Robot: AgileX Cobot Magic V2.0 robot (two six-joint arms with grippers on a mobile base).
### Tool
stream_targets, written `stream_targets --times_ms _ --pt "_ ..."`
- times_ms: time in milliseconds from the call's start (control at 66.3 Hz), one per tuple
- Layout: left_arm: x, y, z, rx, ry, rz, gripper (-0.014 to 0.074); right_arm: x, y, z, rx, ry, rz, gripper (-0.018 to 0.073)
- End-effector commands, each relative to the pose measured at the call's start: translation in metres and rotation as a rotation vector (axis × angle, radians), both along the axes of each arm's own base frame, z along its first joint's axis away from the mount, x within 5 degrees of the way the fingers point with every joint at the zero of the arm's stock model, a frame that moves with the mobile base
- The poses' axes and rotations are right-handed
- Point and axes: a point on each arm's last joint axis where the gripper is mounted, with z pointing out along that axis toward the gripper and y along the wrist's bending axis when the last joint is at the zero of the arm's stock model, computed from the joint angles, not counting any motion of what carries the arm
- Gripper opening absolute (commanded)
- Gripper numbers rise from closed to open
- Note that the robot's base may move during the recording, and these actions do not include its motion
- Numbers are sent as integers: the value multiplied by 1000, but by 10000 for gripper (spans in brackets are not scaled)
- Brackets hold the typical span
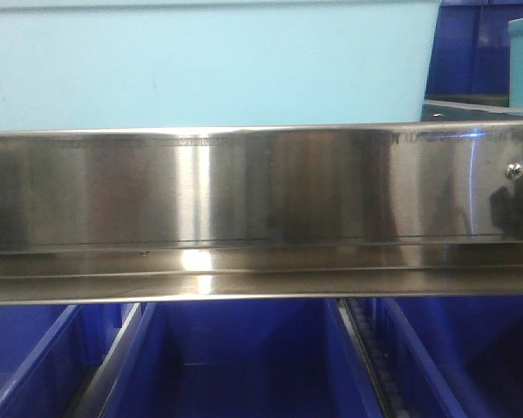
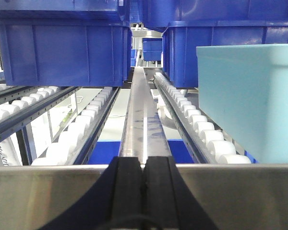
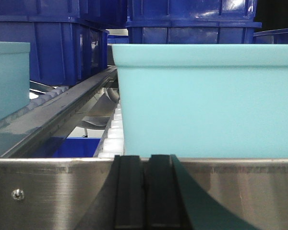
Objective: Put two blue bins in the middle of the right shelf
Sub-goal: 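Clamp the light teal bin's side walls with both grippers on the shelf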
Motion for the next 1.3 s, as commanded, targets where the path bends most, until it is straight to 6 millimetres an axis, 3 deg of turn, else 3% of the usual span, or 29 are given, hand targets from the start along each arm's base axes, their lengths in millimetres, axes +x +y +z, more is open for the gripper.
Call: stream_targets --times_ms 0,800,1132,1283 --pt "-1 0 2 -8 -21 4 -111 0 0 1 -3 -15 2 -162" --pt "-1 0 4 -10 -42 5 -111 0 0 5 -1 -58 -3 -162" --pt "-3 1 20 -33 -218 11 -111 -1 -1 12 4 -138 -11 -162" --pt "-6 4 32 -126 -345 23 -111 -2 -1 18 4 -149 -10 -162"
